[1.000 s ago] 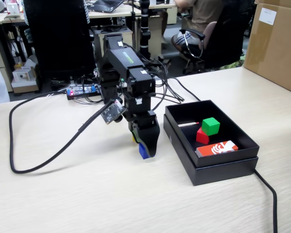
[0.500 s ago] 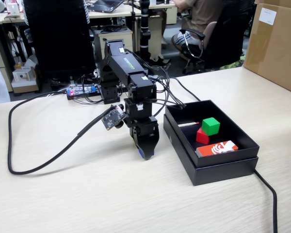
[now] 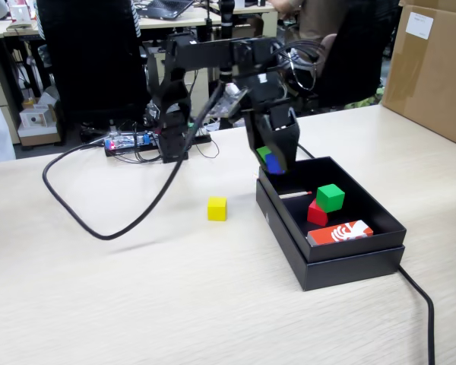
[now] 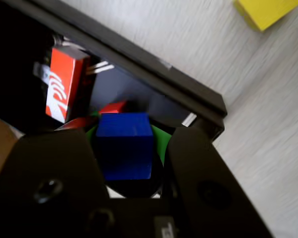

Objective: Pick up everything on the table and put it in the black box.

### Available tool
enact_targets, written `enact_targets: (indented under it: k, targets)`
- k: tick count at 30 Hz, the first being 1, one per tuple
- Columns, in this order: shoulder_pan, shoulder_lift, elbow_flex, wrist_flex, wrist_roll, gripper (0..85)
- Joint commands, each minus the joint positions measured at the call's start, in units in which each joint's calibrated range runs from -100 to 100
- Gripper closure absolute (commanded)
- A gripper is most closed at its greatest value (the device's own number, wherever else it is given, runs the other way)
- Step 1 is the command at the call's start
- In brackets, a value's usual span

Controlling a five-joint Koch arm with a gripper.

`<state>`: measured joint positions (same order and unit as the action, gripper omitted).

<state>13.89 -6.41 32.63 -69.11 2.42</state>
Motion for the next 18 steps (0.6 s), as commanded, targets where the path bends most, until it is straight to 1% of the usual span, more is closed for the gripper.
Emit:
enact_targets:
  k: [1,6,7,12,13,14,15,17,18]
  targets:
    - [1.9,0.38,4.99,0.21,2.64,77.3]
    - [2.93,9.56,5.08,0.21,4.35,77.1]
    - [3.08,14.04,5.44,0.21,4.74,77.0]
    - [2.74,22.41,8.35,0.21,5.52,76.5]
    - [2.69,23.1,8.25,0.21,5.62,73.8]
    - [2.64,23.68,7.8,-0.05,5.81,69.3]
    - [2.59,23.79,7.71,-0.22,5.81,67.7]
    - [2.49,23.79,6.71,-0.4,5.81,61.0]
    - [2.49,23.56,6.44,-0.4,5.81,59.8]
